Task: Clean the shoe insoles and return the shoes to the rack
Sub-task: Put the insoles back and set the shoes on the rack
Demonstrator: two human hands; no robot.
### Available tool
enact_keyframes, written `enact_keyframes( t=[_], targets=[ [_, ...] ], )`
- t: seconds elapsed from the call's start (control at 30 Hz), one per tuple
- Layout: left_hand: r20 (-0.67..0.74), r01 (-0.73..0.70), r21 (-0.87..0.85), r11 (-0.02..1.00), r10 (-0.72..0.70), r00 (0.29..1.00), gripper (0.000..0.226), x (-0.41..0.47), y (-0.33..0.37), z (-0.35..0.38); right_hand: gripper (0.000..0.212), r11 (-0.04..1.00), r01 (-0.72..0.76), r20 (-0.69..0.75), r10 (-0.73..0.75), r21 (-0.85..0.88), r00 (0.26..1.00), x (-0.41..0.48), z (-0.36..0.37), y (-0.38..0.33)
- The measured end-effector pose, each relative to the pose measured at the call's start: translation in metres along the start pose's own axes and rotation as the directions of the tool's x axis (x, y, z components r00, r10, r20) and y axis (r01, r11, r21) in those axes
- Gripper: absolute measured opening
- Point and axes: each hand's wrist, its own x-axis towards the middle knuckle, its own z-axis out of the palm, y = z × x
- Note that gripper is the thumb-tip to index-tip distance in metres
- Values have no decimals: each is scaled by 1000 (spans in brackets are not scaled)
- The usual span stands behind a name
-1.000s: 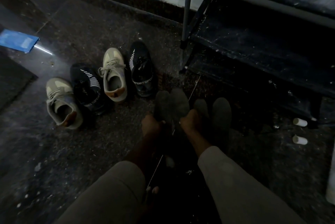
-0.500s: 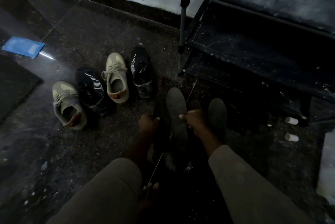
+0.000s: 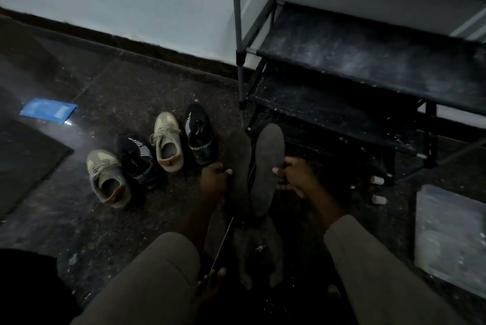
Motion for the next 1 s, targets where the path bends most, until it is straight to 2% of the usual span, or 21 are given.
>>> enact_keyframes(
  t=[0.1,0.23,0.4,0.5,0.63,0.67,0.77,0.87,1.0],
  targets=[
    [61,-103,-6,995,103,993,7,-20,31,-12,30,999,37,7,-36,-33,999,-35,-18,-19],
    [101,-206,-2,979,205,973,14,-47,69,-20,24,988,139,-7,-139,-69,990,-80,-42,-42],
    [113,-275,-79,958,283,953,19,-72,123,-28,20,966,252,-52,-255,-59,965,-124,-67,-77],
    [107,-264,-165,950,283,953,15,-75,158,-30,18,938,344,-95,-346,-38,933,-144,-77,-105],
    [88,-339,-195,920,361,928,43,-51,205,-24,13,892,452,-171,-449,-23,877,-156,-84,-146],
    [87,-353,-189,916,374,923,48,-55,226,-24,12,881,472,-189,-466,-18,864,-154,-87,-158],
    [71,-396,-98,913,403,912,36,-44,268,-18,9,874,485,-251,-476,-30,843,-139,-96,-193],
    [44,-394,-36,918,395,918,28,-18,297,-8,19,885,464,-311,-448,-22,839,-111,-104,-223],
    [63,-421,72,904,417,907,31,17,332,13,27,884,467,-396,-438,-28,807,-68,-116,-251]
  ],
)
